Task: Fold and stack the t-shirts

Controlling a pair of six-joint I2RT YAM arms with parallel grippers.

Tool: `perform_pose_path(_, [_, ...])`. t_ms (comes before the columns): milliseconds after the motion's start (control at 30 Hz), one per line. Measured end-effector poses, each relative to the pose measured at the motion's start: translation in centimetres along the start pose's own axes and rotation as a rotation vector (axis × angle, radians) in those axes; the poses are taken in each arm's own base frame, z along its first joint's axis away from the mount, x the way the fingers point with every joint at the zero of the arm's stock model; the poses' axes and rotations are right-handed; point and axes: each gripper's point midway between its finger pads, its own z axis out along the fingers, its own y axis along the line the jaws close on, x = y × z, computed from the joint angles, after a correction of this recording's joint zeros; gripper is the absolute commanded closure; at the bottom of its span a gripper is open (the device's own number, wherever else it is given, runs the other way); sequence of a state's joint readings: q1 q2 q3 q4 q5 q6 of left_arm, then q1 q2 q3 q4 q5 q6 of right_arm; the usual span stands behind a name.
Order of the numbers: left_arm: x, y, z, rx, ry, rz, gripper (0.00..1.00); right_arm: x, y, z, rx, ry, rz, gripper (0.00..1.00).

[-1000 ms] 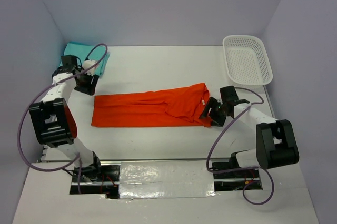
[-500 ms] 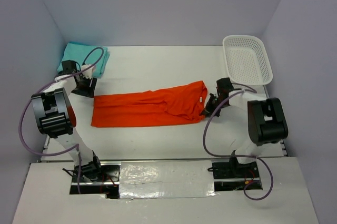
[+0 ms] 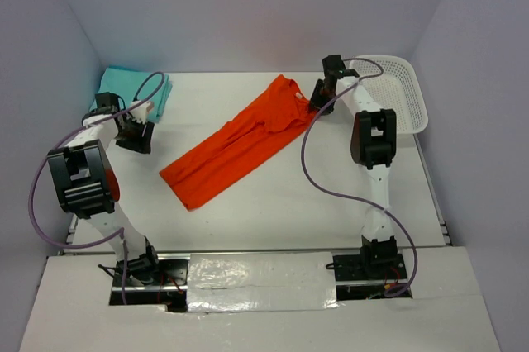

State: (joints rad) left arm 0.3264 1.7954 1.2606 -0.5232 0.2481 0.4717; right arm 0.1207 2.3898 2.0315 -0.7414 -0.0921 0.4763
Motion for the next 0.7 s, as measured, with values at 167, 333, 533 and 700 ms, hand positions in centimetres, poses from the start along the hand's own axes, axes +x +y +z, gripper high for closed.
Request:
perform_pose_path(167, [-0.4,-1.9,0.6,0.054,-0.004,0.059,0.33,-4.9,0.9,1.1,0.016,-0.096,0.013,0.01])
perform_pose_path(333, [0.7,-2.9,0.8,0.083,0.010,0.053,0.32,-4.1,-0.7,-0.5,0.060,-0.077,0.035,0.00])
perform_pose_path(533, [0.3,-3.1,-1.3,0.062,-0.023,0.054,0.29,-5.2,1.1,-9.0,0.060,-0.186,-0.016,0.00])
perform_pose_path(700, [0.6,-2.1,-3.7,0.046,-0.054,0.012,0.30,3.1,7.9,-21.2,-0.106,-0.304,-0.132,0.00])
